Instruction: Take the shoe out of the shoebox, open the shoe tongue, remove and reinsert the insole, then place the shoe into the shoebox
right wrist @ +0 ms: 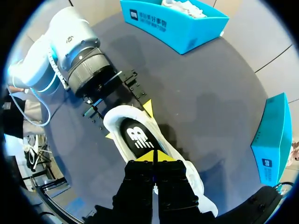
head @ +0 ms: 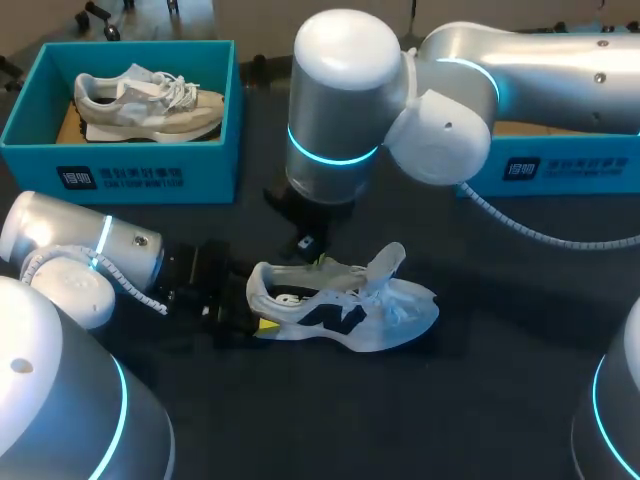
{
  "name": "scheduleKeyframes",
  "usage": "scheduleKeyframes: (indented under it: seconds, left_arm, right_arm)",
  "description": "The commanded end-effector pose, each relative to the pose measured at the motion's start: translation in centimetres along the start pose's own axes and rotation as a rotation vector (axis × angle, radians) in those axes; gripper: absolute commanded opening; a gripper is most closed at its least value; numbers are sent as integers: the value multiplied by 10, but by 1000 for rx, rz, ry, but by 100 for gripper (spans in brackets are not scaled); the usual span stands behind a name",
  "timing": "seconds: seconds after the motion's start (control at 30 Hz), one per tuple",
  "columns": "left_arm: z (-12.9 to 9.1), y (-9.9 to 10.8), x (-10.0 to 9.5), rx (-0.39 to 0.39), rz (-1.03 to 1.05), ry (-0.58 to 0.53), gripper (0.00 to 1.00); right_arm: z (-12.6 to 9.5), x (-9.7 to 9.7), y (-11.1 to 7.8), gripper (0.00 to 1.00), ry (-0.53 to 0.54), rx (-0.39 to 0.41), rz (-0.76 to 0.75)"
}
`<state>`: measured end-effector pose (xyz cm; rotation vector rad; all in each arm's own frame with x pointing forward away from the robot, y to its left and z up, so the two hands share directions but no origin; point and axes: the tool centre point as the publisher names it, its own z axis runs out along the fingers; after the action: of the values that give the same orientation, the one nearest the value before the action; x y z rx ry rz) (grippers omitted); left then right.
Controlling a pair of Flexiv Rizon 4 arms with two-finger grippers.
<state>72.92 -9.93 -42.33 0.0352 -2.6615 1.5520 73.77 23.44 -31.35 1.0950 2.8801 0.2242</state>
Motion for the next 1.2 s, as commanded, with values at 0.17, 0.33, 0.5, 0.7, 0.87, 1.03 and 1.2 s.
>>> scheduleKeyframes:
  seconds: [0.17, 0.33, 0.5, 0.7, 0.87, 1.03, 1.2]
  left_arm:
    - [1, 1, -3, -5, -1, 2, 0]
    - [1, 1, -3, -5, -1, 2, 0]
    - [1, 1, -3, -5, -1, 2, 0]
    - [1, 1, -3, -5, -1, 2, 0]
    - [1, 1, -3, -5, -1, 2, 0]
    - [1, 1, -3, -5, -1, 2, 0]
    - [1, 1, -3, -5, -1, 2, 0]
  right_arm:
    - [0, 0, -1, 0, 1, -2, 1]
    - [-1, 1, -2, 0, 0, 29, -48]
    - [-2, 0, -1, 0, -9, 86, -290]
    - [-3, 0, -1, 0, -27, 114, -346]
    - [10, 6, 6, 0, -134, 189, -504]
    - [23, 11, 5, 0, -167, 208, -498]
    - [33, 12, 4, 0, -205, 232, -504]
